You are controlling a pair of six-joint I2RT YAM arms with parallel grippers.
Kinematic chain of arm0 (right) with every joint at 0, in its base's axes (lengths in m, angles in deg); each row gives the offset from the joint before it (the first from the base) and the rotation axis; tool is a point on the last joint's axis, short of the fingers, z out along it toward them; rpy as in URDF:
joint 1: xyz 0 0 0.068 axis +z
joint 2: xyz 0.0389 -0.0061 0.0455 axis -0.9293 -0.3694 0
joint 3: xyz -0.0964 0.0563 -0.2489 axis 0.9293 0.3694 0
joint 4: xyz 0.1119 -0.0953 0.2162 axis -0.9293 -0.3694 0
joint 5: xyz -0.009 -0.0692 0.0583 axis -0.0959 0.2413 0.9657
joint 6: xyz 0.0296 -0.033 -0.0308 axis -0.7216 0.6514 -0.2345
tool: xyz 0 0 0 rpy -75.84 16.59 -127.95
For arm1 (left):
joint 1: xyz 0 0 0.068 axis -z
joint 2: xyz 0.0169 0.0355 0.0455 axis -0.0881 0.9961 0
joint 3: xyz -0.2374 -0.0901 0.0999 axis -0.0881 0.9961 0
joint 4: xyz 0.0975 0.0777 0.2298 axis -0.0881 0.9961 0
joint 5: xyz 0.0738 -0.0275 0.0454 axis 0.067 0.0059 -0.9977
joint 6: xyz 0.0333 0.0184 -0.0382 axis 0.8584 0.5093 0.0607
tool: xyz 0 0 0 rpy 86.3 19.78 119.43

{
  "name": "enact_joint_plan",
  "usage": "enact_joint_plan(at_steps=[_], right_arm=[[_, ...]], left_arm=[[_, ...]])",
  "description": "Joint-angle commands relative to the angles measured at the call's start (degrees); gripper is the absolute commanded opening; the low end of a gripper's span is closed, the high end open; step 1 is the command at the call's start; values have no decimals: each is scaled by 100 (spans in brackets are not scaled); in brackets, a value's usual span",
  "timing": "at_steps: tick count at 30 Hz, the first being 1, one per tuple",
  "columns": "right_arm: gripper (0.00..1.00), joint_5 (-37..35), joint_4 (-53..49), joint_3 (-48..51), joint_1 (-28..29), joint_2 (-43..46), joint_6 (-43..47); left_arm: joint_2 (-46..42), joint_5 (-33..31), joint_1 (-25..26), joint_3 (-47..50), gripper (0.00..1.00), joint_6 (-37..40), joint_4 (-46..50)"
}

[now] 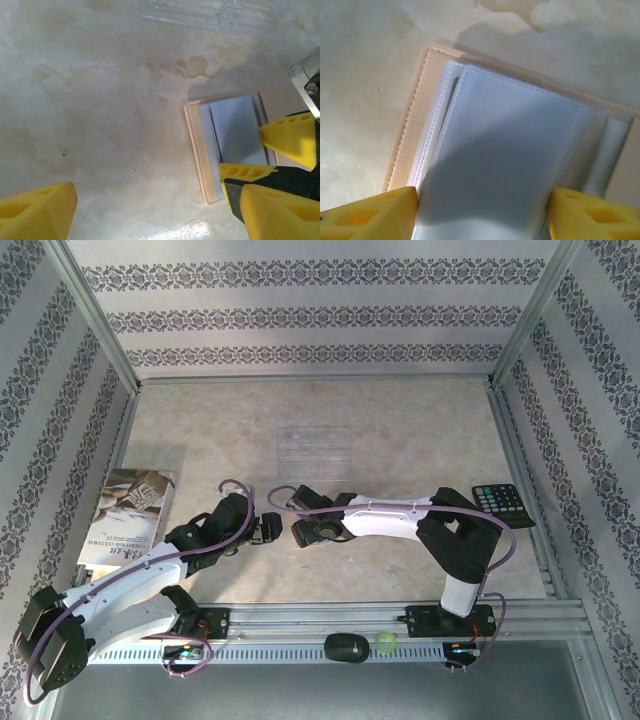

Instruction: Take the credit cards out of the card holder

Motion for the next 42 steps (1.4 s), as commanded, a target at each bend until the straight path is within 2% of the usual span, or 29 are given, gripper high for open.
enact_joint_plan(at_steps=[1, 8, 13, 18, 26, 32, 42], right_arm=[[60, -4, 13, 247, 33, -98, -66], [43, 93, 471, 535, -45, 133, -73], [32, 251, 835, 756, -141, 278, -180], [32, 403, 1088, 926, -204, 383, -315], [33, 529, 1433, 1116, -222, 508, -657], [34, 533, 1537, 1182, -222, 564, -835], [36, 499, 1641, 1228, -217, 605, -955]], left_arm=[[83, 130, -61, 10, 83, 62, -73], [512, 531, -61, -61, 74, 66, -509], [1061, 890, -44, -174, 58, -55, -1046], [1597, 994, 41, -405, 45, -101, -1394], [2454, 421, 290, -1016, 39, 144, -1110], [3061, 324, 338, -1141, 38, 268, -1006], [3458, 448, 334, -941, 41, 124, -1246]])
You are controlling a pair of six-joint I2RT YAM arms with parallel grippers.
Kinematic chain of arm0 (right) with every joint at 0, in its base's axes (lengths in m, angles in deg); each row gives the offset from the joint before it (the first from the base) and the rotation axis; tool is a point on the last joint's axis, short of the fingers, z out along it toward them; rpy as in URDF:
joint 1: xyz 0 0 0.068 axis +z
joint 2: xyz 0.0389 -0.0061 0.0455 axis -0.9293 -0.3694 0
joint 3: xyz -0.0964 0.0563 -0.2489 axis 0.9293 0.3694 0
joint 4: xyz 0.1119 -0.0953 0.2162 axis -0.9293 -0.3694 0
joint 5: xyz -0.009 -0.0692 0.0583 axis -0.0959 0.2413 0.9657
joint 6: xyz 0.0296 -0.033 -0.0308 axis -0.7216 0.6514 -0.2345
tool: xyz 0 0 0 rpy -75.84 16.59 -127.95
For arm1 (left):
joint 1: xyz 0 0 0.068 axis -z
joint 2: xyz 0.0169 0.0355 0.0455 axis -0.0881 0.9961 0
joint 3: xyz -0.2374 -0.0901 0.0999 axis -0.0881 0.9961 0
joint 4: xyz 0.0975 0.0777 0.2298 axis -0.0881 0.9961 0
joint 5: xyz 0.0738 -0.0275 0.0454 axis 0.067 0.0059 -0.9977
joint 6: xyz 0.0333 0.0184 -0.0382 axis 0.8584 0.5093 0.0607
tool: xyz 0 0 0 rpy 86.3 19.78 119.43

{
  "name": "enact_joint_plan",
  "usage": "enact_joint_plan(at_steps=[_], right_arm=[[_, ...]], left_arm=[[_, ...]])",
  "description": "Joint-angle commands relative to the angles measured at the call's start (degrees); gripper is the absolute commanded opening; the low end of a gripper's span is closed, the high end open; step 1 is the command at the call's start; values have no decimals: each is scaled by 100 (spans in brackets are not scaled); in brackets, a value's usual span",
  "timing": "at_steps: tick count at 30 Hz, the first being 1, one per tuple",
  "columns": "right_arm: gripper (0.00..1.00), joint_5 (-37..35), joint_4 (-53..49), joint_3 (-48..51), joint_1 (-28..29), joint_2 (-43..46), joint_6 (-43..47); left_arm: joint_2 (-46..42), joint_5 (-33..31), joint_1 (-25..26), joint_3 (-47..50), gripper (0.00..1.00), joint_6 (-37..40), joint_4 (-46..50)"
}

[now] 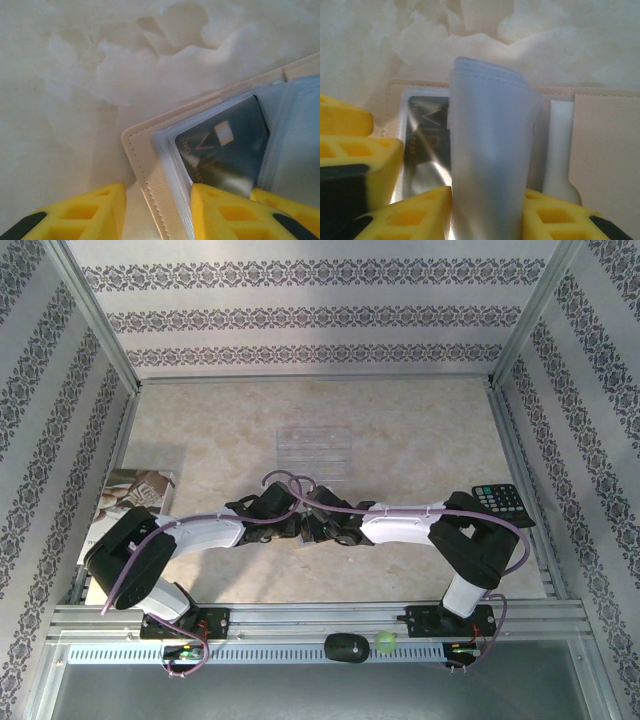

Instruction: Take the credit cards out of the card holder

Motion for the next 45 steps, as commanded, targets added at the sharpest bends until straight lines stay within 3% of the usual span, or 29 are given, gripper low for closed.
enact_joint_plan(at_steps=[1, 6, 13, 23, 33, 37, 39, 41, 45], right_arm=[[37, 92, -12, 110, 45, 100, -82], [39, 24, -19, 149, 46, 179, -150], [50, -535, -317, 350, 47, 523, -424], [55, -1237, -939, 624, 45, 949, -825], [54, -1976, -1595, 999, -270, 1678, -1227], [54, -2108, -1766, 1115, -552, 2501, -1048], [51, -1974, -1704, 1120, -671, 2932, -761], [45, -1393, -1311, 1110, -775, 3286, -247], [32, -173, -1001, 687, -824, 3050, 225]], left_arm=[[168, -2, 98, 94, 42, 20, -57], [207, -27, 98, 194, 42, -27, -92], [298, 7, 99, 252, 35, -40, -86], [201, -57, 98, 270, 35, 39, -17], [-309, -122, 98, 304, 45, 168, 128], [-627, -169, 98, 283, 50, 221, 257], [-801, -189, 98, 268, 52, 247, 334], [-973, -177, 98, 229, 54, 258, 406], [-1205, -74, 98, 198, 58, 285, 447]])
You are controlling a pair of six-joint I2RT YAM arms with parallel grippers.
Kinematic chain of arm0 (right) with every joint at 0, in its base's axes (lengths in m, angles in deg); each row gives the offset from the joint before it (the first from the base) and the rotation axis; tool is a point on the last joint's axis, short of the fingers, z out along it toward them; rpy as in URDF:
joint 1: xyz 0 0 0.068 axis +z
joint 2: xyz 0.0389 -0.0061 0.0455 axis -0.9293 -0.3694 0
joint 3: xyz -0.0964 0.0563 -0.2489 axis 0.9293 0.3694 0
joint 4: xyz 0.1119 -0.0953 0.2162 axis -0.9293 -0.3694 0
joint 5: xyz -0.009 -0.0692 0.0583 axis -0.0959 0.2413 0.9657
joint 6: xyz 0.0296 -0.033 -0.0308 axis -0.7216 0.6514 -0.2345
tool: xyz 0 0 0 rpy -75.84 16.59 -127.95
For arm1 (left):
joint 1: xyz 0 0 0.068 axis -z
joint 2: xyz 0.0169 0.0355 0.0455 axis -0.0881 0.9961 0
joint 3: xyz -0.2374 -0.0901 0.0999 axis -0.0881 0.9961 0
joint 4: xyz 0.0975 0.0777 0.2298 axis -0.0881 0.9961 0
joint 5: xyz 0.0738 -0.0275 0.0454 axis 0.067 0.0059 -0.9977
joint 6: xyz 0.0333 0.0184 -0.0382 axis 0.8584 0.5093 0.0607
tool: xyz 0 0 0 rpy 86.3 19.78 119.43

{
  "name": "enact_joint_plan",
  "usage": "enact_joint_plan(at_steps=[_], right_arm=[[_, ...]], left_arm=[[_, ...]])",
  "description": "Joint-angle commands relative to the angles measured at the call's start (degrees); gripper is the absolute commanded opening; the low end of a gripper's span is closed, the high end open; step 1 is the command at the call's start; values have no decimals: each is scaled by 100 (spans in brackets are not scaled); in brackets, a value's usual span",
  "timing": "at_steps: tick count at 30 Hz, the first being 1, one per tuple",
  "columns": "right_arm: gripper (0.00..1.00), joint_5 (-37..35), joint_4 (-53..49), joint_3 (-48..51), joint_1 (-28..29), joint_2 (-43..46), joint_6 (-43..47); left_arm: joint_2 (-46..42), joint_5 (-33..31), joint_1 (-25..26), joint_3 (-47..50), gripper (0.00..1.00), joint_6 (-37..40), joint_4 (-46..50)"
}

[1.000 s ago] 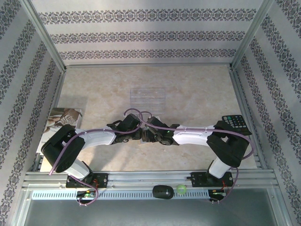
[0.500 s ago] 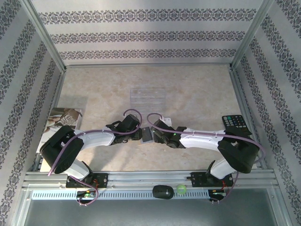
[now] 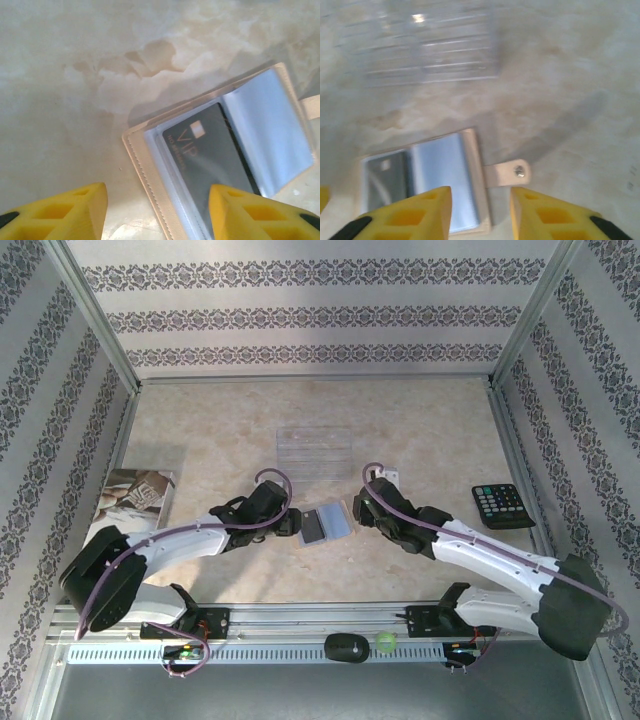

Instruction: Take the credit cards out of the card holder

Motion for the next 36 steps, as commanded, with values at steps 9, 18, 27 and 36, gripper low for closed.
enact_joint_plan(at_steps=[9, 18, 27, 36], right_arm=[[18, 1901, 603, -893, -197, -1842, 700], [12, 1760, 268, -1902, -689, -3164, 1481], [0, 1463, 151, -2373, -691, -4153, 1669], [0, 1267, 14, -2171, -562, -4206, 1463]], left_arm=[[329, 275, 264, -224, 61, 235, 232], [269, 253, 379, -92, 61, 149, 294], [-267, 141, 382, 213, 69, 27, 458], [-802, -114, 373, 407, 75, -3, 725]])
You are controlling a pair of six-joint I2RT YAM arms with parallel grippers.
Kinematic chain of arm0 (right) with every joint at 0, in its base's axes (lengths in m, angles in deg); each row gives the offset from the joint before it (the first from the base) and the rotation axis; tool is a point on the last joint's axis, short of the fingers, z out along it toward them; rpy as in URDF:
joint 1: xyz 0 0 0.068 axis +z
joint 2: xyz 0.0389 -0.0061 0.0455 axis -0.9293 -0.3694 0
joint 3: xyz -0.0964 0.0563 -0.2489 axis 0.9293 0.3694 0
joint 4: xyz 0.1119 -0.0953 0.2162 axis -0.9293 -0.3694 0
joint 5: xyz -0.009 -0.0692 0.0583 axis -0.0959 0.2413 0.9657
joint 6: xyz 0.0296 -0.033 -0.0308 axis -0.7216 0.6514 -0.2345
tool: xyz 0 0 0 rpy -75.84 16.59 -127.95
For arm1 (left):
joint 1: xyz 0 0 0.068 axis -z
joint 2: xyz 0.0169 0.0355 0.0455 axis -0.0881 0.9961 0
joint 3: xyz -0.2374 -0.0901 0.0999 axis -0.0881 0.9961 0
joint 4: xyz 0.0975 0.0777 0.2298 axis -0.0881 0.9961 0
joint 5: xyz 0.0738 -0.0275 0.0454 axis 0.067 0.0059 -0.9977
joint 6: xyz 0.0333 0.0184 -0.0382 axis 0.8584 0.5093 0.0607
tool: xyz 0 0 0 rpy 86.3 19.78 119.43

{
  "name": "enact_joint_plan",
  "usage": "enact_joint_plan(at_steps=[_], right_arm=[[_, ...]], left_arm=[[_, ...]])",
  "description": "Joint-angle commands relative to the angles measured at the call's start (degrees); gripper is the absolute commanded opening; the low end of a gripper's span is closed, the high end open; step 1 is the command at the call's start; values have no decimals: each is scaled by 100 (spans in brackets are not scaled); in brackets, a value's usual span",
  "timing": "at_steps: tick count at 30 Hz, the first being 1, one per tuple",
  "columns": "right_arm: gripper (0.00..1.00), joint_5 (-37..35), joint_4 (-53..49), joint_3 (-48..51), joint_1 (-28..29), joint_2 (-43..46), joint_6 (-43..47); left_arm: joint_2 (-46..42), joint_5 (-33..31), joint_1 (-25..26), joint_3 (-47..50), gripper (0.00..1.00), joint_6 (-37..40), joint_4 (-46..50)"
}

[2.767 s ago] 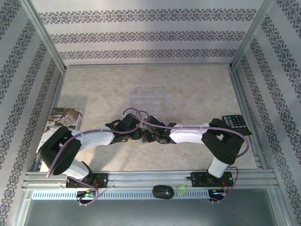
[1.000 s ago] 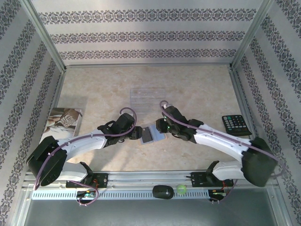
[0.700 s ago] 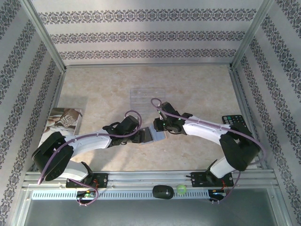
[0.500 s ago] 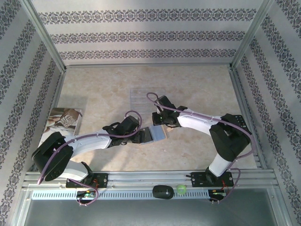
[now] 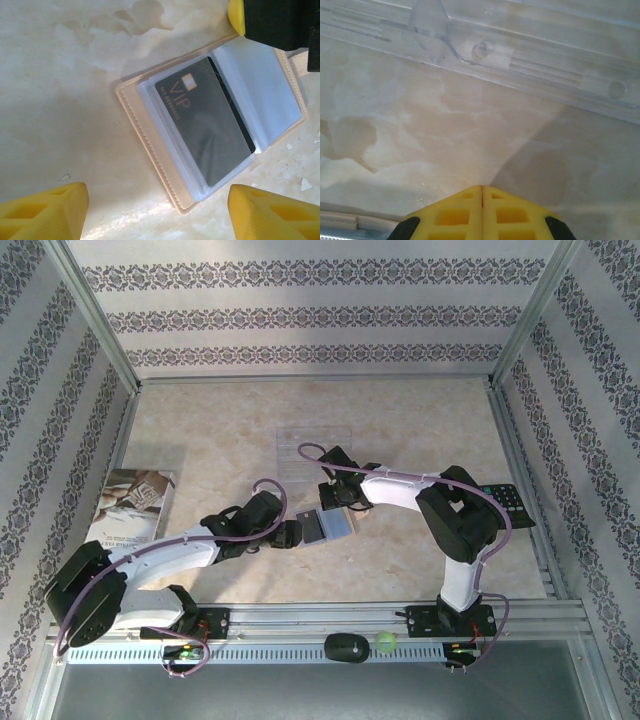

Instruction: Take the credit cards out of the card holder

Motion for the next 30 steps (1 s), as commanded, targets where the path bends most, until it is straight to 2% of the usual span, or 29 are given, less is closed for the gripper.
enact_joint_plan(at_steps=[1, 13, 16, 18, 20, 23, 26, 30], right_arm=[[0, -224, -243, 215, 122, 72, -136], [0, -550, -289, 790, 561, 795, -650], [6, -693, -343, 763, 565, 994, -652], [15, -739, -339, 785, 555, 1269, -641], [21, -566, -235, 874, 559, 1591, -673], [25, 227, 65, 1098, 550, 1941, -777], [23, 795, 253, 1327, 570, 2011, -1074], [19, 1048, 558, 1688, 643, 2028, -1431]], left_arm=[[-189, -188, 73, 62, 75, -55, 320], [-222, -89, 73, 73, 75, -19, 226], [-152, -7, 73, 40, 74, 55, 130], [-68, 89, 73, -7, 74, 161, 52], [33, 118, 80, -81, 74, 267, 36], [173, 118, 82, -132, 73, 414, 29], [340, 120, 123, -149, 72, 519, -115], [581, 39, 225, -278, 69, 655, -286]])
